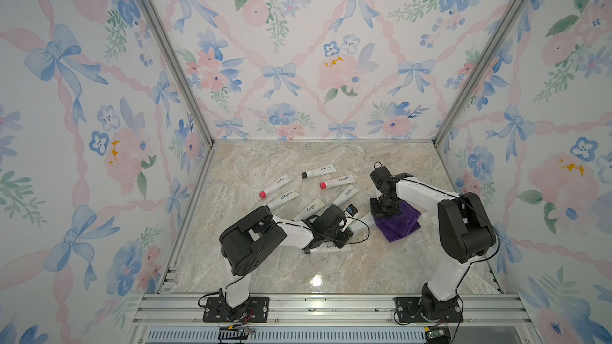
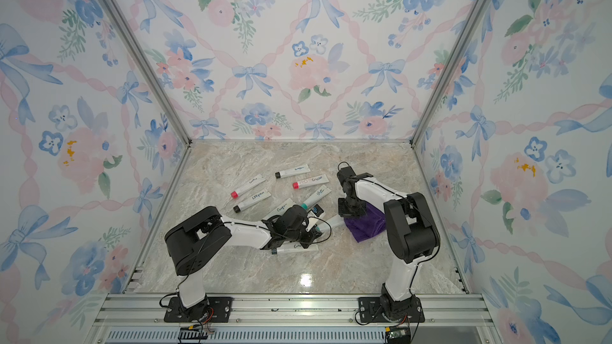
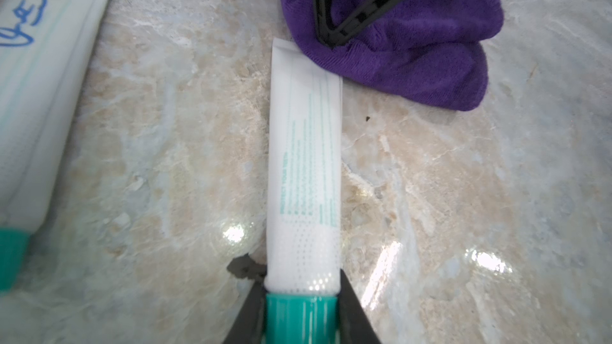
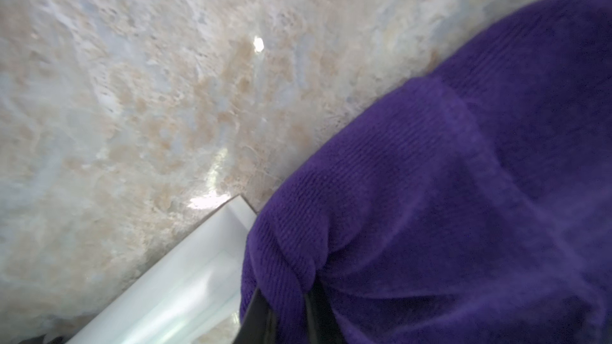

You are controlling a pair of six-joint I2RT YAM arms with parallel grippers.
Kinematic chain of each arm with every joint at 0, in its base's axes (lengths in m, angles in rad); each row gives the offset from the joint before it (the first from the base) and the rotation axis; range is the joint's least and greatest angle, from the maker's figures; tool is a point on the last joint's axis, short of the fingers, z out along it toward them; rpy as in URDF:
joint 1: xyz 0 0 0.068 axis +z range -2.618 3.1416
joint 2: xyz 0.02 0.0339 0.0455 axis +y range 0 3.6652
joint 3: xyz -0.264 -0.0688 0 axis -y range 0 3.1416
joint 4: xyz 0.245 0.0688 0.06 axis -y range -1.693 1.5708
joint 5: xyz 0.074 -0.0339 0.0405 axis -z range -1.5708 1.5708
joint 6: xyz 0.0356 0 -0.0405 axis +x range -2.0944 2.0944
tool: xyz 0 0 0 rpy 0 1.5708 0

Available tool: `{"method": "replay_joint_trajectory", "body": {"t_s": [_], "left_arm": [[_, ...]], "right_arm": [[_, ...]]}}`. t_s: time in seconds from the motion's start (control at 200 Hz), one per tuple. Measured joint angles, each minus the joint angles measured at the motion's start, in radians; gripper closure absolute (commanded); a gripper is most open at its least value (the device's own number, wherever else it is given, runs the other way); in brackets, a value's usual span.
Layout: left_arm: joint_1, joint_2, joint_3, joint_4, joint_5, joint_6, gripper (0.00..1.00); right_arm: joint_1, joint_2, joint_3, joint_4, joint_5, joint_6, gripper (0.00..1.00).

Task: Wipe the surface of the toothpaste tube
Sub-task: Wipe the dirt from the toothpaste tube.

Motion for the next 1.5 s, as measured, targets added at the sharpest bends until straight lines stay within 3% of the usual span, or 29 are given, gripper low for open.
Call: {"method": "replay_joint_trajectory", "body": {"t_s": [0.255, 0.51, 1.055, 1.5], "left_arm": [[0.000, 0.002, 0.003, -0.002, 0.000, 0.000, 0.89], [0.000, 0.004, 0.008, -0.008, -0.002, -0.001, 0.88], [0.000, 0.009, 0.013, -0.002, -0.011, 0.000, 0.89], [0.000, 0.009, 0.013, -0.005, -0.011, 0.000, 0.89]], "right_arm": [[0.050, -0.006, 0.001, 0.002, 0.004, 0.000, 0.85], [0.136, -0.063, -0.007, 0.002, -0.096, 0.003, 0.85], [0.048, 0.082, 0.132, -0.092, 0.027, -0.020, 0.86], [-0.006, -0.077, -0.086, 0.156, -0.261, 0.018, 0.86]]}}
